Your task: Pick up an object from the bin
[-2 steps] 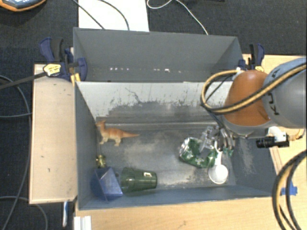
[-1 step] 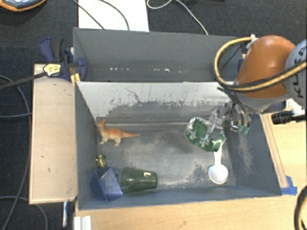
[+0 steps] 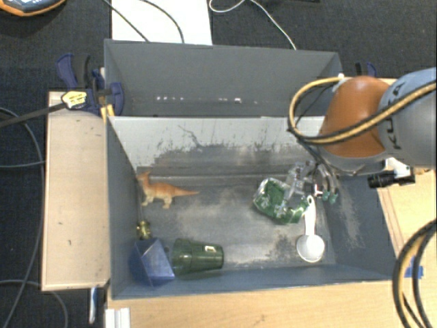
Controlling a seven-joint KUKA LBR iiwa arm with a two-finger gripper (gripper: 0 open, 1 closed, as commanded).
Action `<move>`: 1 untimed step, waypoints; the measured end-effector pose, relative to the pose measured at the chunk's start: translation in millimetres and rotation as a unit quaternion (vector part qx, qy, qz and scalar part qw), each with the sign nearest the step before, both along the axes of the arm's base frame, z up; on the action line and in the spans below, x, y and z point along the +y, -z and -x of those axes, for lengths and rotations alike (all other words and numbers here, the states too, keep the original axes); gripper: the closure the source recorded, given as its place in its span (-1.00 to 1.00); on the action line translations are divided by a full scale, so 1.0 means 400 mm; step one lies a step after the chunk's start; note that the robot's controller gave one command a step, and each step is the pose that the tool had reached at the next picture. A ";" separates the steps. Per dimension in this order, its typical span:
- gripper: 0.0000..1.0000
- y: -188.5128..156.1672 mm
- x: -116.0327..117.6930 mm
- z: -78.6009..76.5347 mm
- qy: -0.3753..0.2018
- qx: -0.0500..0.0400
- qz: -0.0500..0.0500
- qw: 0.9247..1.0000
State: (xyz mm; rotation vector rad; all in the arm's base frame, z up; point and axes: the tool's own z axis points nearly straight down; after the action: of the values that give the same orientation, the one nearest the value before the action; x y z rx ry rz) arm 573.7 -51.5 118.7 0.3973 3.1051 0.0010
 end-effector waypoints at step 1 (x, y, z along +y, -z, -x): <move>1.00 -0.161 0.061 0.056 0.032 0.004 -0.001 0.999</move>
Offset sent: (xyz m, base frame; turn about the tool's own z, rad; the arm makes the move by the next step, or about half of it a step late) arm -0.0011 0.0161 0.1491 0.0121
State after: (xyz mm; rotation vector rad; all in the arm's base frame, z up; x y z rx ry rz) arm 551.3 -27.2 183.1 0.4973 3.0996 0.0003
